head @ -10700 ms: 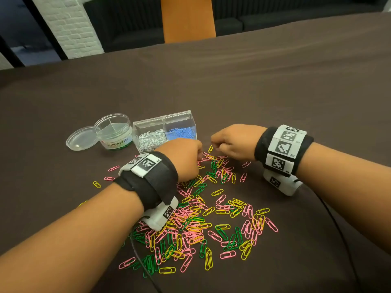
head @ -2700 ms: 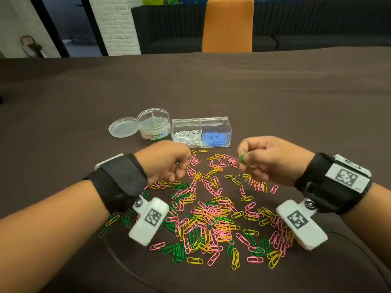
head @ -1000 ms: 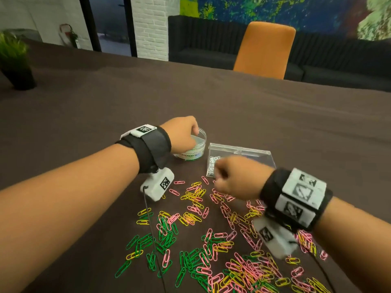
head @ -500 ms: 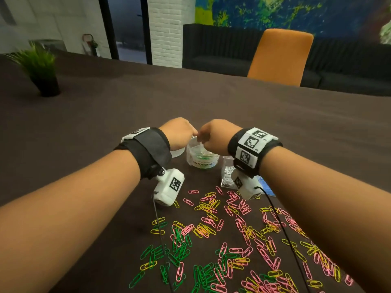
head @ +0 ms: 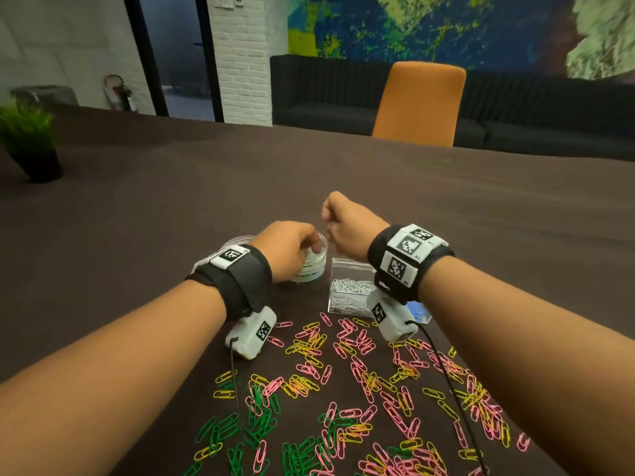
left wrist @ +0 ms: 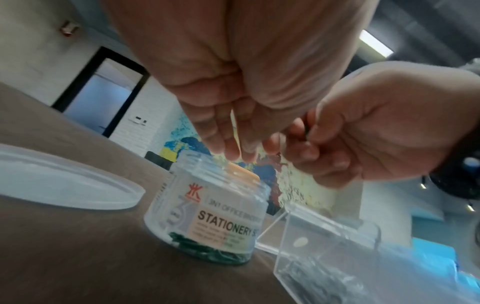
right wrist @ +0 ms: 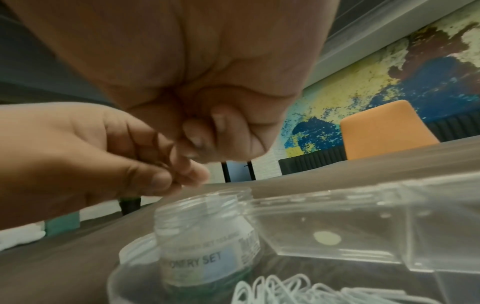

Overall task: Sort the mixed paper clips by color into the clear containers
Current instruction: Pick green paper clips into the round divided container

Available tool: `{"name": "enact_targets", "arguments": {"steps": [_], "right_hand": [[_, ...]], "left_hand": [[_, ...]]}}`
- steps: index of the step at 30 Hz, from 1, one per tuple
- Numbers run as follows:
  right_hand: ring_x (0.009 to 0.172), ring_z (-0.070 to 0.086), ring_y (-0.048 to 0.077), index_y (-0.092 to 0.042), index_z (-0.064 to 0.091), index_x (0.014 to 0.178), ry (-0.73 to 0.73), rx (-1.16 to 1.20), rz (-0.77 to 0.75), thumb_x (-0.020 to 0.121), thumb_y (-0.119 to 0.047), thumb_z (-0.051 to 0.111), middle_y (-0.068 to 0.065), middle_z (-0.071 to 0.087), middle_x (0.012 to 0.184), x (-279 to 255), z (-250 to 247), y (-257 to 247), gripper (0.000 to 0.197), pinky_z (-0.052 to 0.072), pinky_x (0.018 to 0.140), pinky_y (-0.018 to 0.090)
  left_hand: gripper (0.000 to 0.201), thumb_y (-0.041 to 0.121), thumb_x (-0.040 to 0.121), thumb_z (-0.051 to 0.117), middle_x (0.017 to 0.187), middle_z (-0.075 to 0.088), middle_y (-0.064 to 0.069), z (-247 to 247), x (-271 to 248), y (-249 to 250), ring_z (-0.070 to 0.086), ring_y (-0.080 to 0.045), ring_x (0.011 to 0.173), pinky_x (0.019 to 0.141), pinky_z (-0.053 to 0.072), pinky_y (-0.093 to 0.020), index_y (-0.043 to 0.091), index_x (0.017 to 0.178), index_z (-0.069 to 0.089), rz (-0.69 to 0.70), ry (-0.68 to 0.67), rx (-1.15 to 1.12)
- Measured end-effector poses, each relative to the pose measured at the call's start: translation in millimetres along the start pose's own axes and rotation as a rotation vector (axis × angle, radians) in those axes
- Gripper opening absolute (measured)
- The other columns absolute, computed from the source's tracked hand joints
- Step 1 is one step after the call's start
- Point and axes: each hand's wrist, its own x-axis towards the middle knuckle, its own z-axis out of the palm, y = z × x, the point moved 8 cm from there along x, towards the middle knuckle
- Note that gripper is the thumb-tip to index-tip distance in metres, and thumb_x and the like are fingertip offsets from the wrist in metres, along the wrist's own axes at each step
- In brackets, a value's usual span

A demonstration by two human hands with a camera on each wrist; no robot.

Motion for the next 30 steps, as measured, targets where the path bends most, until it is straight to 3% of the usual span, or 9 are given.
{"name": "enact_targets", "arguments": {"steps": [2,4,10,15,18,20,24,27,30], "right_hand": [[0.077,0.053,0.022,-0.019,0.048,0.089,-0.091,-0.185,-0.014,0.096,-0.012,0.041,-0.001,0.055,0.079,3,13,-9,0.012,0.043,0.063,0.032],[0.080,0.051,0.020,-0.020,0.050,0.083,-0.189,-0.323,-0.021,0.100,-0.018,0.041,-0.004,0.051,0.078,6,29,-15,0.019,0.038,0.066,0.030],[0.089,0.056,0.024,-0.020,0.054,0.092,-0.167,-0.408,-0.075,0.087,0.000,0.045,0.001,0.054,0.099,13,42,-30,0.023,0.049,0.077,0.035],[0.099,0.061,0.020,-0.027,0.055,0.114,-0.174,-0.406,-0.092,0.086,0.001,0.049,-0.005,0.063,0.111,10,50,-26,0.040,0.053,0.081,0.034],[0.105,0.058,0.015,-0.035,0.052,0.125,-0.152,-0.344,-0.099,0.088,-0.006,0.056,-0.009,0.060,0.121,8,42,-19,0.047,0.047,0.082,0.028],[0.100,0.057,0.014,-0.032,0.056,0.120,-0.101,-0.366,-0.137,0.089,-0.011,0.058,-0.009,0.057,0.114,2,29,-16,0.037,0.044,0.083,0.026],[0.079,0.057,0.019,-0.027,0.054,0.084,-0.129,-0.478,-0.184,0.087,-0.021,0.061,-0.009,0.057,0.081,-37,2,1,0.010,0.050,0.076,0.032],[0.081,0.059,0.014,-0.030,0.060,0.096,-0.300,-0.570,-0.031,0.083,-0.033,0.070,-0.009,0.060,0.087,-76,-11,46,0.017,0.051,0.076,0.031],[0.083,0.058,0.005,-0.047,0.054,0.112,-0.303,-0.585,0.028,0.083,-0.035,0.070,-0.015,0.059,0.091,-98,-23,75,0.035,0.051,0.077,0.029]], "left_hand": [[0.028,0.006,0.091,0.053,0.098,0.065,0.008,-10,-5,-9,0.058,-0.013,0.092,0.080,0.043,-0.025,0.029,0.097,0.068,-0.035,0.105,-0.060],[0.026,0.008,0.091,0.055,0.098,0.067,0.009,-19,-10,-25,0.059,-0.014,0.092,0.081,0.045,-0.026,0.030,0.098,0.070,-0.105,0.203,-0.119],[0.025,0.026,0.089,0.066,0.117,0.067,0.007,-7,-24,-49,0.062,-0.018,0.108,0.095,0.050,-0.035,0.036,0.112,0.069,-0.215,0.032,-0.025],[0.022,0.015,0.090,0.062,0.113,0.066,0.001,-15,-30,-45,0.061,-0.020,0.103,0.084,0.044,-0.026,0.029,0.106,0.070,-0.185,0.048,0.046],[0.019,0.015,0.089,0.061,0.107,0.066,0.002,-16,-33,-43,0.060,-0.019,0.099,0.083,0.046,-0.028,0.029,0.097,0.071,-0.176,0.026,0.048],[0.018,0.017,0.090,0.061,0.105,0.066,0.004,-15,-34,-41,0.060,-0.017,0.096,0.081,0.045,-0.027,0.030,0.095,0.071,-0.177,0.014,0.062],[0.020,0.022,0.089,0.066,0.105,0.061,0.006,-13,-38,-40,0.059,-0.016,0.098,0.086,0.048,-0.028,0.033,0.105,0.070,-0.172,-0.020,0.089],[0.027,0.027,0.088,0.068,0.112,0.058,0.005,-13,-41,-41,0.059,-0.020,0.104,0.089,0.048,-0.032,0.037,0.113,0.069,-0.145,-0.037,0.185],[0.010,0.027,0.089,0.067,0.104,0.060,0.004,-18,-42,-41,0.060,-0.019,0.099,0.076,0.041,-0.026,0.034,0.095,0.071,-0.156,0.002,0.207]]}}
